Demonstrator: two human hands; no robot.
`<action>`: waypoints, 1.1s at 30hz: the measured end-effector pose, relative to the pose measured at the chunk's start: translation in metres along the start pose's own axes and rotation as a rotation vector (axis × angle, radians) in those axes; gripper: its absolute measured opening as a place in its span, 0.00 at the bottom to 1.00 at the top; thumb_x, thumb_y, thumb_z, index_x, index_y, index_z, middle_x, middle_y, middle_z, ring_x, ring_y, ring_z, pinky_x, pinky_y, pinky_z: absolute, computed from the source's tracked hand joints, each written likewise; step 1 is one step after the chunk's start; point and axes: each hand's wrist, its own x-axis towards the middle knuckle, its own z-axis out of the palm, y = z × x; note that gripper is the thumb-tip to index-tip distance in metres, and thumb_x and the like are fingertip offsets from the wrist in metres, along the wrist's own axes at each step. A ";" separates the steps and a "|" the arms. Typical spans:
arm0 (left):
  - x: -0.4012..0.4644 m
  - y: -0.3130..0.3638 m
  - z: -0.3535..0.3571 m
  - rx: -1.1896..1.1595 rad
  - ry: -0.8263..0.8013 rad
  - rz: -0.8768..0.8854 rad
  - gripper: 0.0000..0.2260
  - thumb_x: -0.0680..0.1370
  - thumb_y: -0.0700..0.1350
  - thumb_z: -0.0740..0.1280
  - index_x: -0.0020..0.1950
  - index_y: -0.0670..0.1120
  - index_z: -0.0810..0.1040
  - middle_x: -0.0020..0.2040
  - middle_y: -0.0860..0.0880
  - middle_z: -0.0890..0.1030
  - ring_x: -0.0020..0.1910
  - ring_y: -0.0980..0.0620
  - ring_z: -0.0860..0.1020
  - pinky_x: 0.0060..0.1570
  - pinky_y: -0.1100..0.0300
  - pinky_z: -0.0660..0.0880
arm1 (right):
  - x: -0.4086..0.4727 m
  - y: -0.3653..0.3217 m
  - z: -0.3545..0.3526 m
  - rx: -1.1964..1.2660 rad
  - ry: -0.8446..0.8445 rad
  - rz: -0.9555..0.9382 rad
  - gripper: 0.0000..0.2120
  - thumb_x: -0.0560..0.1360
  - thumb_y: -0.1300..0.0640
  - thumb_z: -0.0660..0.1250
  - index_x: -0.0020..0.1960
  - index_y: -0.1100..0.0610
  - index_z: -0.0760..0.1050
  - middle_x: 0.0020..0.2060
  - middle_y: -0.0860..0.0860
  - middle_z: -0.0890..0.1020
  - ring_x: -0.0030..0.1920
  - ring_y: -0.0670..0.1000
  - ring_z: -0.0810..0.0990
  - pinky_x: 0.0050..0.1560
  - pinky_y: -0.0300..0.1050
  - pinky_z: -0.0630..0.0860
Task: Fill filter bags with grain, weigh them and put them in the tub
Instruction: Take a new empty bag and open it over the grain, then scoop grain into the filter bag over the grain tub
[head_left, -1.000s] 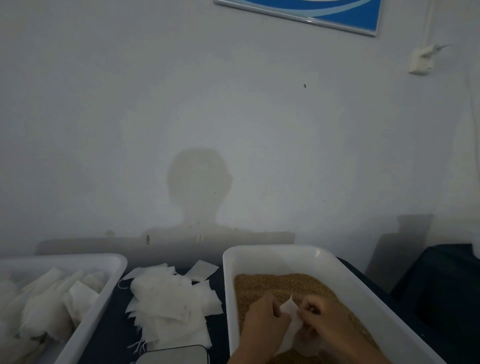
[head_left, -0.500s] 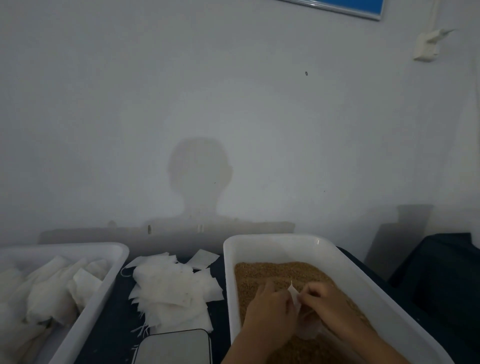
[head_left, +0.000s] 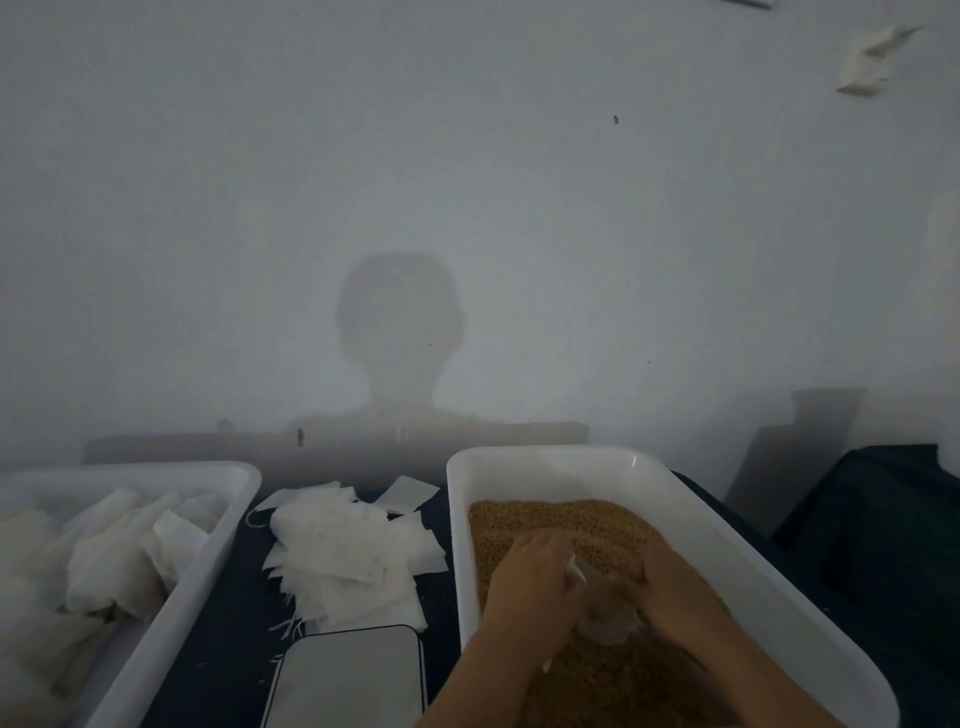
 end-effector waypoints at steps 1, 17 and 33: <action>0.000 0.000 0.000 -0.009 -0.002 -0.045 0.06 0.77 0.42 0.57 0.41 0.49 0.63 0.36 0.56 0.65 0.39 0.55 0.64 0.33 0.69 0.58 | -0.001 0.003 0.002 -0.059 -0.088 0.026 0.10 0.78 0.50 0.62 0.56 0.54 0.68 0.50 0.48 0.77 0.47 0.45 0.75 0.54 0.42 0.74; 0.000 0.000 -0.011 0.036 0.231 -0.237 0.08 0.79 0.42 0.59 0.56 0.48 0.75 0.54 0.51 0.75 0.53 0.53 0.70 0.48 0.63 0.68 | -0.002 -0.011 -0.063 -0.740 -0.033 0.007 0.03 0.76 0.57 0.64 0.47 0.56 0.76 0.39 0.47 0.75 0.48 0.46 0.79 0.44 0.38 0.69; 0.001 0.009 -0.023 -0.013 0.568 -0.311 0.08 0.73 0.34 0.68 0.49 0.44 0.79 0.49 0.45 0.78 0.48 0.46 0.73 0.42 0.53 0.73 | 0.027 -0.012 0.019 -0.246 -0.079 -0.201 0.13 0.76 0.52 0.64 0.35 0.48 0.65 0.36 0.43 0.70 0.38 0.43 0.69 0.36 0.35 0.65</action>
